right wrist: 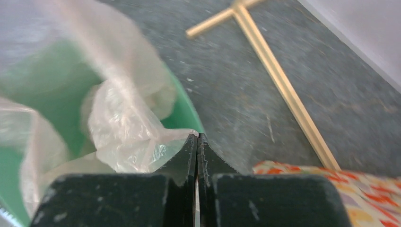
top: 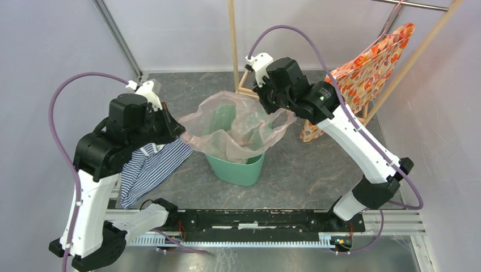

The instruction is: Put the trash bags into the trash bin

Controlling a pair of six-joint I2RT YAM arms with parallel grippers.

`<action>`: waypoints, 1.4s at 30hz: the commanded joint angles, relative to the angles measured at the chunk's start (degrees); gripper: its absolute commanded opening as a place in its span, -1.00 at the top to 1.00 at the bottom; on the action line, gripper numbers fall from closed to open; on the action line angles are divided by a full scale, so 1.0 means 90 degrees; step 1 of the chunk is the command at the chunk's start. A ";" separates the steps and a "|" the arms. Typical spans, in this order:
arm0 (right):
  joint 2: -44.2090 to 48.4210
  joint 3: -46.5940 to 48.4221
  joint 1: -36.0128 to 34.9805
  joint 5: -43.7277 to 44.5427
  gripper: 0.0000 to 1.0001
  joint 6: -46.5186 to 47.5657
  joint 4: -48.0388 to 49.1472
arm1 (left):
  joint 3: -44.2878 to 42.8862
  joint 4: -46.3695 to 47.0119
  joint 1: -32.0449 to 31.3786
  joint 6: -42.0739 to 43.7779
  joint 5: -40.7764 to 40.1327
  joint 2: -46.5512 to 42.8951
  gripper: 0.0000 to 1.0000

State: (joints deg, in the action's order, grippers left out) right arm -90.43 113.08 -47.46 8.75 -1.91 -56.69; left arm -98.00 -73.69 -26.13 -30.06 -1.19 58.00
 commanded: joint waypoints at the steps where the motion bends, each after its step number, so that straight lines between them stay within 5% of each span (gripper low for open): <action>1: -0.0124 0.0132 0.0272 0.0928 1.00 -0.0158 -0.0302 | 0.0461 0.0250 -0.0017 0.0439 -0.0593 0.0047 0.96; 12: -0.0838 0.0180 0.0641 0.1476 1.00 -0.0220 0.0070 | 0.0598 0.1278 0.0171 0.0639 -0.1317 0.1151 0.96; 20: -0.1010 -0.0145 0.0875 0.1426 1.00 -0.0318 0.0253 | 0.1086 0.1934 0.1752 0.0931 -0.0441 0.1366 0.96; 42: -0.0956 -0.1199 0.1005 0.1561 1.00 -0.0354 0.0342 | 0.2566 0.2461 0.1907 0.1132 0.0091 0.2008 0.96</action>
State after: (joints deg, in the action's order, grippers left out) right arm -101.75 103.24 -38.81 21.56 -4.45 -55.35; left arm -76.47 -53.17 -9.37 -23.86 -1.15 77.21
